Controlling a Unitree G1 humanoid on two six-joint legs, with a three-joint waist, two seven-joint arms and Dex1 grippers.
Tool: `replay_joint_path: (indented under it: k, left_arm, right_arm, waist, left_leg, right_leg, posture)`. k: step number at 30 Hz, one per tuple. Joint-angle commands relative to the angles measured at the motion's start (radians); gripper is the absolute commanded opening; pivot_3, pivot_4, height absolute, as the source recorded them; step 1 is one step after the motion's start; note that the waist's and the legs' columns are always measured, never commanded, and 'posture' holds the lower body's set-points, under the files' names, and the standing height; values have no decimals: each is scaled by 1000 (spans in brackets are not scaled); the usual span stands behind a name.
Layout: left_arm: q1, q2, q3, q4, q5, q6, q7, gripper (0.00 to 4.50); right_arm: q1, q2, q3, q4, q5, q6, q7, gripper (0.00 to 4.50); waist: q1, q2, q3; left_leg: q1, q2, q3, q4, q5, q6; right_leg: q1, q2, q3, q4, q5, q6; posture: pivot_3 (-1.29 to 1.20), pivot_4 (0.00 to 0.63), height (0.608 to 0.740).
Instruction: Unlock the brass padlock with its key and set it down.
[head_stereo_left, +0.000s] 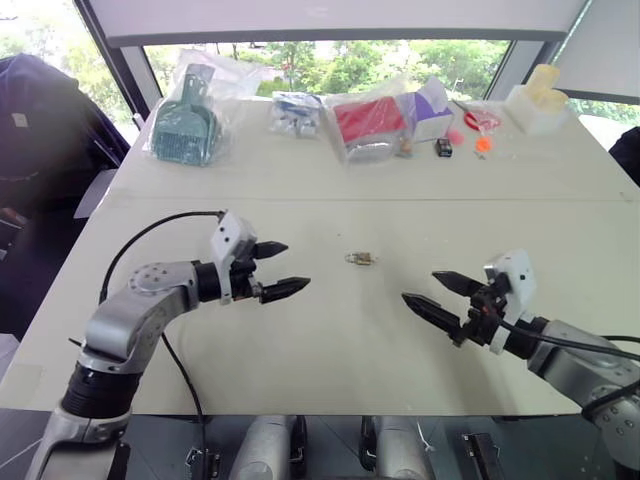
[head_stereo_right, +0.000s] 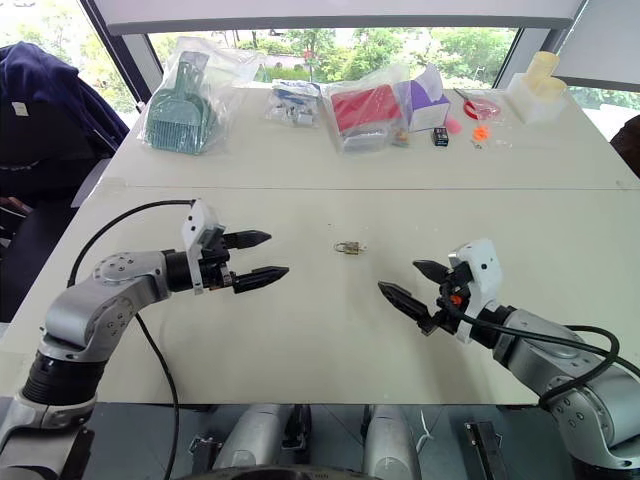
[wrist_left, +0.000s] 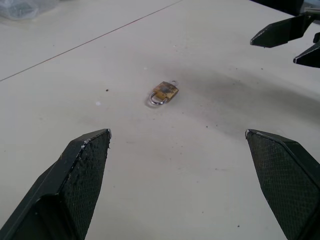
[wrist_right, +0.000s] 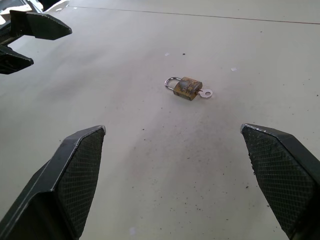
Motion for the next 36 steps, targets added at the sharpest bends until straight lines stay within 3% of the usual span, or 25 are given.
replay_joint_path:
  k: [1, 10, 14, 17, 23, 28, 31, 36]
  left_arm:
    - [-17, 0, 20, -21, -7, -15, 8, 4484]
    - [-87, 12, -39, 31, 63, -57, -15, 4484]
    - [-183, 37, -97, 154, 110, -133, -136, 4484]
    - [-318, 19, -193, 357, 197, -270, -268, 4484]
    - [-643, -150, -310, 899, 361, -576, -440, 4484]
    - [-834, -339, -303, 1351, 453, -731, -420, 4484]
    - [-891, -430, -294, 1515, 510, -777, -356, 4484]
    - [-914, -502, -256, 1605, 552, -802, -278, 4484]
  right_arm:
    - [-15, 5, -11, 4, -6, -21, 14, 4500]
    - [-80, -4, -9, 44, -14, 14, -1, 4500]
    - [-73, 10, -14, 21, -15, 40, -51, 4500]
    - [-54, 31, -8, 1, -31, 41, -95, 4500]
    - [-25, 80, -4, -43, -44, 30, -150, 4500]
    - [18, 152, -34, -98, -32, 15, -222, 4500]
    - [80, 196, -34, -151, -42, 6, -269, 4500]
    - [159, 255, -28, -234, -46, -5, -342, 4500]
  waist:
    - [0, 0, 0]
    - [2, 0, 0]
    - [1, 0, 0]
    - [6, 0, 0]
    - [4, -2, 1]
    - [0, -3, 2]
    - [1, -4, 2]
    - [0, -4, 2]
  left_leg:
    - [0, 0, 0, 0, 0, 0]
    - [0, 0, 0, 0, 0, 0]
    - [-1, 0, 0, 0, 1, 2]
    - [0, 0, 0, 0, 2, 2]
    - [-2, -1, 0, 0, 1, 4]
    - [-3, -1, 1, 0, 0, 7]
    - [-3, -1, 1, 0, 0, 8]
    - [-3, -1, 1, 3, -1, 8]
  right_leg:
    - [0, 0, 0, 0, 0, 0]
    - [0, 0, 0, 0, 0, 0]
    - [0, 0, 0, 0, 0, 0]
    - [0, 0, 0, 0, 0, 0]
    - [0, 0, 0, -1, 0, 0]
    - [-2, 0, 0, -1, 0, 0]
    - [-2, 0, 0, 0, 0, 1]
    - [-1, -1, 0, 0, 0, 1]
  posture:
    - [0, 150, 735]
    - [0, 150, 735]
    - [0, 150, 735]
    - [0, 150, 735]
    - [0, 150, 735]
    - [0, 150, 735]
    - [0, 150, 735]
    - [0, 150, 735]
